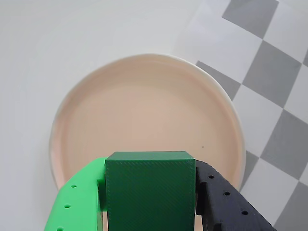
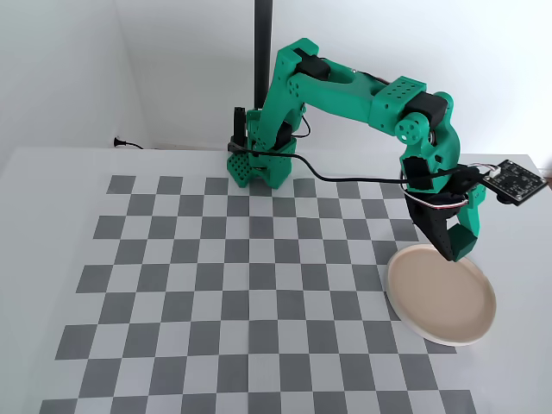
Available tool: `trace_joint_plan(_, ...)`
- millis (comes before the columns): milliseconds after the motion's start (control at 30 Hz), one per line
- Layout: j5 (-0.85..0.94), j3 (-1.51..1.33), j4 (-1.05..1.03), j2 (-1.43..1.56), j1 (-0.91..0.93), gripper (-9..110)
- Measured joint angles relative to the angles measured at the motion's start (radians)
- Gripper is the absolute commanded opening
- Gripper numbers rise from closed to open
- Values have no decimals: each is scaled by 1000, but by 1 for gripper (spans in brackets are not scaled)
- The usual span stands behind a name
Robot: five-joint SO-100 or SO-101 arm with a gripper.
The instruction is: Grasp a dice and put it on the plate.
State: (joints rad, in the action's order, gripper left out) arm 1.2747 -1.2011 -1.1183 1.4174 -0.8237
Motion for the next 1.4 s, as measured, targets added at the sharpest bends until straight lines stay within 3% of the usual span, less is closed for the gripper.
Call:
trace_joint_plan(533, -31, 538, -61, -538, 3, -2)
trace_joint_plan(733, -31, 554, -71, -572, 14, 8)
trace_joint_plan(1400, -49, 555, -98, -592, 15, 16)
